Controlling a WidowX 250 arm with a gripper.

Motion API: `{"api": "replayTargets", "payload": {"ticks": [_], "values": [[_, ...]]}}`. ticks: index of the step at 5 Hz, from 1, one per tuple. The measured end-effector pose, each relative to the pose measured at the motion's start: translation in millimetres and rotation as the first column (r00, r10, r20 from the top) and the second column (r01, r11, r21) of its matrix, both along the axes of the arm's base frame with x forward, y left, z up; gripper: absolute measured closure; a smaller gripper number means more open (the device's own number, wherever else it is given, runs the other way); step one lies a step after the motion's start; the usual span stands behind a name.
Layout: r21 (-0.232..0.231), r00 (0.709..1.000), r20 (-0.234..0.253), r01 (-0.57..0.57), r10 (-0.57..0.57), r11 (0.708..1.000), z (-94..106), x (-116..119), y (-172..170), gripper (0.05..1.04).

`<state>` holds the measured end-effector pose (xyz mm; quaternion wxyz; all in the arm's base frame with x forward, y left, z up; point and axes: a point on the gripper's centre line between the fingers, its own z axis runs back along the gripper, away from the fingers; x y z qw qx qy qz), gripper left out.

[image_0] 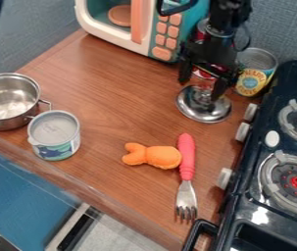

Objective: Put the silver lid on the silver pot

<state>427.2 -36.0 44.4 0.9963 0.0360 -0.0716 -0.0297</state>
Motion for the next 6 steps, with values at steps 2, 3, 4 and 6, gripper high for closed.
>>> {"api": "replayTargets", "payload": {"ticks": [2, 3, 4, 6], "values": [[-0.01, 0.999, -0.026, 0.021, -0.021, 1.0, -10.7, 7.2, -5.9, 0.38], [-0.004, 1.0, -0.023, 0.02, -0.02, 1.0, -13.3, 6.7, -6.0, 0.69], [0.003, 1.0, -0.011, 0.019, -0.018, 1.0, -14.1, 4.2, -5.7, 0.803], [-0.014, 1.0, -0.01, 0.02, -0.02, 1.0, -14.0, -2.0, -7.6, 0.803]]}}
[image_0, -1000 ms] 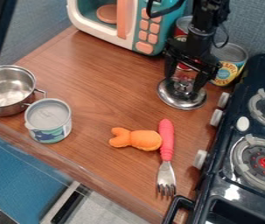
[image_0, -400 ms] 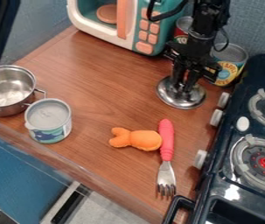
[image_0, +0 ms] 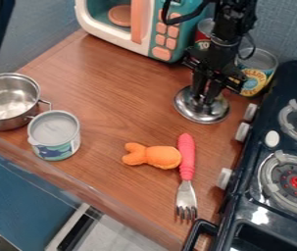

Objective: Put the silver lid on the silver pot

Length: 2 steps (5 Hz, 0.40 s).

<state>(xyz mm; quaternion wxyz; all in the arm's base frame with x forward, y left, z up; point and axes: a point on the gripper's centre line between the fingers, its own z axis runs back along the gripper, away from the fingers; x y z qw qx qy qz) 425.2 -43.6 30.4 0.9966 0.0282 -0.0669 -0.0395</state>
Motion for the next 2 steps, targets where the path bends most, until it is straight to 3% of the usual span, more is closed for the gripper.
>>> {"api": "replayTargets", "payload": {"ticks": [1, 2], "values": [[-0.011, 1.0, 0.01, -0.029, 0.03, 1.0, 2.7, -7, 9, 0.803], [-0.047, 0.985, 0.109, -0.126, 0.13, 0.991, 35.2, -17, 37, 0.803]]}}
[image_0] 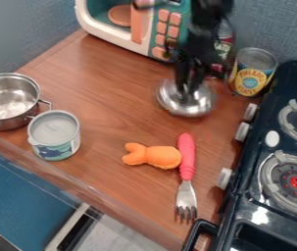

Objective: Put the silver lid on the silver pot

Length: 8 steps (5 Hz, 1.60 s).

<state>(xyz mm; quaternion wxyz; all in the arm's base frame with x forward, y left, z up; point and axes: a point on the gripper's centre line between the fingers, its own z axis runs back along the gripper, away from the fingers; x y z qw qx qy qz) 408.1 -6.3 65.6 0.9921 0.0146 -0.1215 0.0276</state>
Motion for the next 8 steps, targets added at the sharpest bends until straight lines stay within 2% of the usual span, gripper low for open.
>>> {"api": "replayTargets", "payload": {"ticks": [1, 2, 3, 4, 5, 6, 7, 8], "values": [[-0.012, 0.992, 0.083, -0.092, 0.093, 0.996, 27.6, -21, 27, 0.803], [0.017, 0.977, 0.122, -0.181, 0.177, 0.983, 41.8, -59, 59, 0.803], [0.06, 0.962, 0.132, -0.25, 0.241, 0.966, 40.5, -103, 98, 0.803], [0.047, 0.944, 0.084, -0.323, 0.318, 0.945, 24.6, -139, 145, 0.803], [0.037, 0.929, 0.043, -0.369, 0.367, 0.929, 22.5, -161, 170, 0.803], [0.054, 0.898, -0.003, -0.439, 0.44, 0.897, 17.3, -183, 192, 0.803], [0.069, 0.883, -0.028, -0.465, 0.468, 0.883, 8.2, -193, 201, 0.803], [0.102, 0.885, -0.039, -0.459, 0.464, 0.883, -1.0, -193, 207, 0.803]]}}
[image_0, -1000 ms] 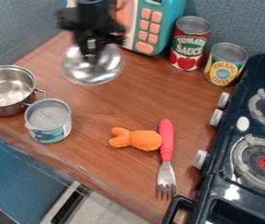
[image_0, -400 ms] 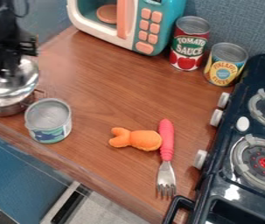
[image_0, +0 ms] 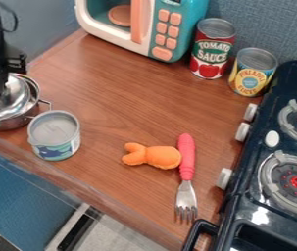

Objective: Put the silver lid on the silver pot

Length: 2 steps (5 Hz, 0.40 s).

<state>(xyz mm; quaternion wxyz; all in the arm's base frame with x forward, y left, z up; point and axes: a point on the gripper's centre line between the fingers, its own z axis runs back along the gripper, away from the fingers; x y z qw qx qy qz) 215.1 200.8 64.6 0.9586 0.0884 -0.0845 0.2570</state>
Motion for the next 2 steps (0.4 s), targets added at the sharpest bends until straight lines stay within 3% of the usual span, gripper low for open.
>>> {"api": "replayTargets", "payload": {"ticks": [2], "values": [[-0.056, 1.0, 0.016, 0.003, -0.002, 0.998, -7.7, 9.7, -4.2, 0.803]]}}
